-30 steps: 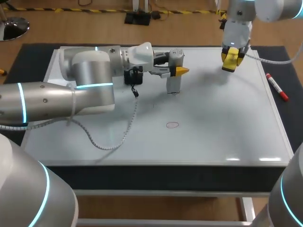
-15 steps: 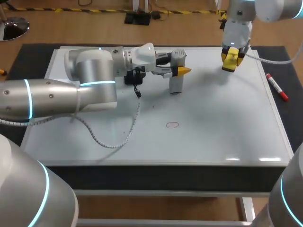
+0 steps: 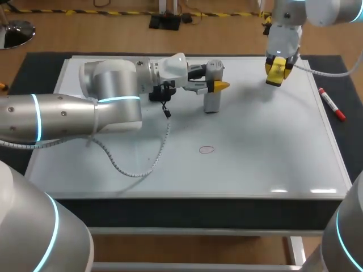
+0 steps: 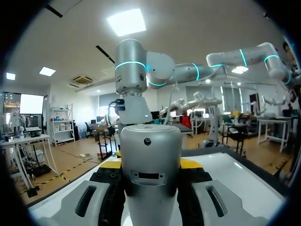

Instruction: Pick up the inspection probe, press it on each red-marked spot on the whiteboard one by one, put down the probe, pick up the eraser, and wipe off all the red marks.

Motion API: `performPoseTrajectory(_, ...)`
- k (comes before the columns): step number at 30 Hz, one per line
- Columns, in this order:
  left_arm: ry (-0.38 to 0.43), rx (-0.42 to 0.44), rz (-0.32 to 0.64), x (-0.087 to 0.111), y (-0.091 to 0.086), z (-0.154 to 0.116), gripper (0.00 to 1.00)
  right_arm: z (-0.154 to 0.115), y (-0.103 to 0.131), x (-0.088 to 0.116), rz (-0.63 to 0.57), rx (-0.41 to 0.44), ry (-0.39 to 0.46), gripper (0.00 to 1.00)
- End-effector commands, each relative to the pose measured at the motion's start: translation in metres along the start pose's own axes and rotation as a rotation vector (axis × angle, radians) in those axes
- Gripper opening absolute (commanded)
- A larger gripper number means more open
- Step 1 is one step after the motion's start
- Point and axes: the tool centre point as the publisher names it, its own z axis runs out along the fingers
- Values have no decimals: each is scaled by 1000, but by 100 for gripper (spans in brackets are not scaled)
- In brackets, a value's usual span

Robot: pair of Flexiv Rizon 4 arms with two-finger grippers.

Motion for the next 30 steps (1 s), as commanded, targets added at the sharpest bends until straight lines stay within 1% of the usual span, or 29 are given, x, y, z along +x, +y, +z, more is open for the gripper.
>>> performPoseTrajectory(1, -3, 4, -2, 0, 4, 0, 0, -1, -2, 0, -2, -2, 4, 0)
performPoseTrajectory(20, -14, 3, -4, 2, 2, -3, 0, -1, -2, 0, -2, -2, 4, 0)
performPoseTrajectory(22, -17, 4, -5, 3, -2, -5, 0, -1, -2, 0, -2, -2, 4, 0)
performPoseTrajectory(25, -39, 0, -37, 4, -9, -12, 0, -1, -2, 0, -2, -2, 4, 0)
performPoseTrajectory(30, -62, -3, -27, 13, -29, -37, 0, -1, -2, 0, -2, -2, 4, 0)
